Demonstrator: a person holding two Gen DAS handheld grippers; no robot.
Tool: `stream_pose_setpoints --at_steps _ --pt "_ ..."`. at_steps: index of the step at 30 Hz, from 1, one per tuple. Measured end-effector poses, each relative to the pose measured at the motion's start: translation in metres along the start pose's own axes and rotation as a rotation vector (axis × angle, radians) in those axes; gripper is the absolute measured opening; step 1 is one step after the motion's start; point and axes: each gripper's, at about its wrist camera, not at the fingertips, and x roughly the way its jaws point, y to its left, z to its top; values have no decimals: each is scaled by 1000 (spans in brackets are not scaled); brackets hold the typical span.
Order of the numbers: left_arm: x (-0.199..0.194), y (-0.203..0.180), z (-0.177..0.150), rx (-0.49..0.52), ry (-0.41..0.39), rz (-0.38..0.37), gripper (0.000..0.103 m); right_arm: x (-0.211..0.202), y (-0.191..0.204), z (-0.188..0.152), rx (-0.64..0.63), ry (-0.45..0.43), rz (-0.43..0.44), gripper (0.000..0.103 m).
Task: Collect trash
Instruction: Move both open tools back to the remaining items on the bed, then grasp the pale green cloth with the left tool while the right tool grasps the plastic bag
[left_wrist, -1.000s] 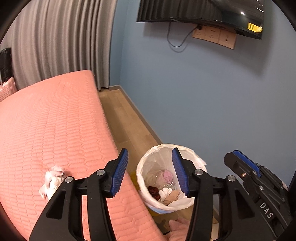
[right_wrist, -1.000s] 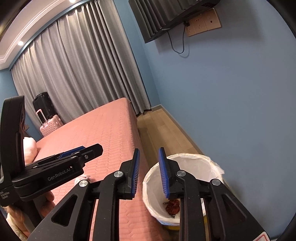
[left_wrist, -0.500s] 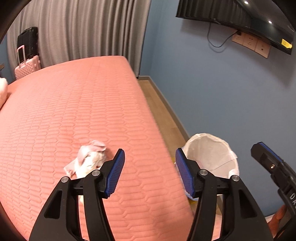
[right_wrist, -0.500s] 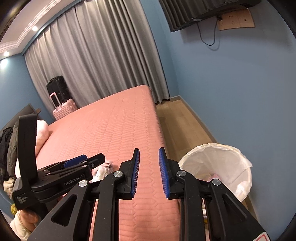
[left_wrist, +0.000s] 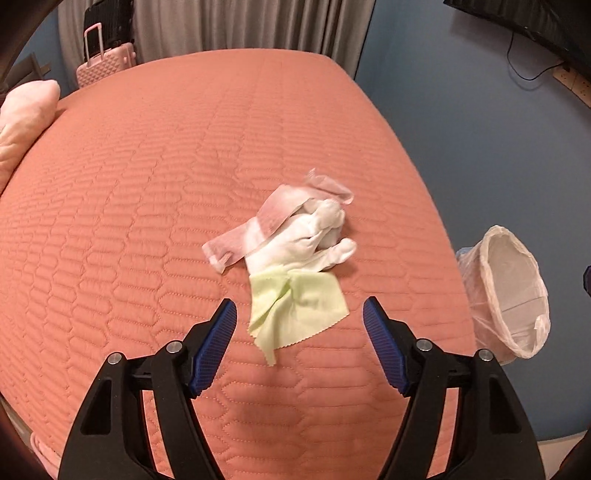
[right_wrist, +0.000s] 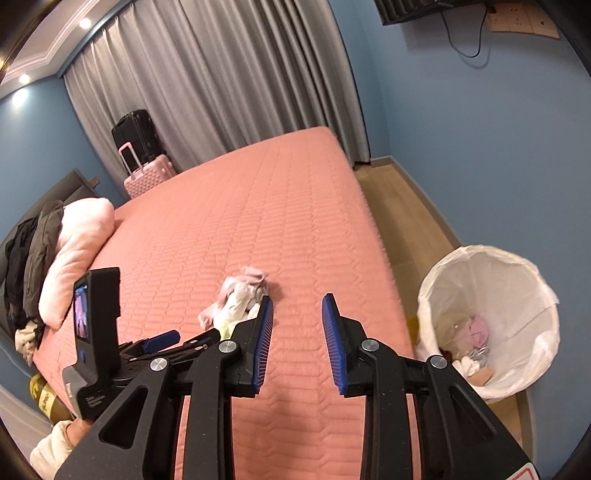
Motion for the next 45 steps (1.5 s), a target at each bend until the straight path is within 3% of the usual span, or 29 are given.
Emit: stream_pose_setpoints --at_steps 4,9,12,15,17,20,28,38,45 --pt "20 16 -8 -30 41 4 67 20 9 -7 -3 41 10 28" --pt "40 23 -13 -39 87 -1 60 43 16 -8 -7 79 12 28" --pt "48 24 -16 -40 108 -7 50 55 18 -10 -7 98 12 28" --pt "54 26 -18 -38 130 -15 35 65 22 -11 -12 114 12 28" --pt "55 27 -18 -34 139 -14 17 71 24 -13 -14 125 12 28" --pt "51 34 -18 -39 130 -19 7 79 26 -14 -22 137 14 28" --pt "13 60 1 -74 39 -29 4 99 44 -4 -51 149 36 28" --pt "-25 97 43 -92 -80 6 4 163 93 10 -99 215 113 28" --pt "-9 107 43 -77 -38 -18 5 207 104 6 -108 270 98 27"
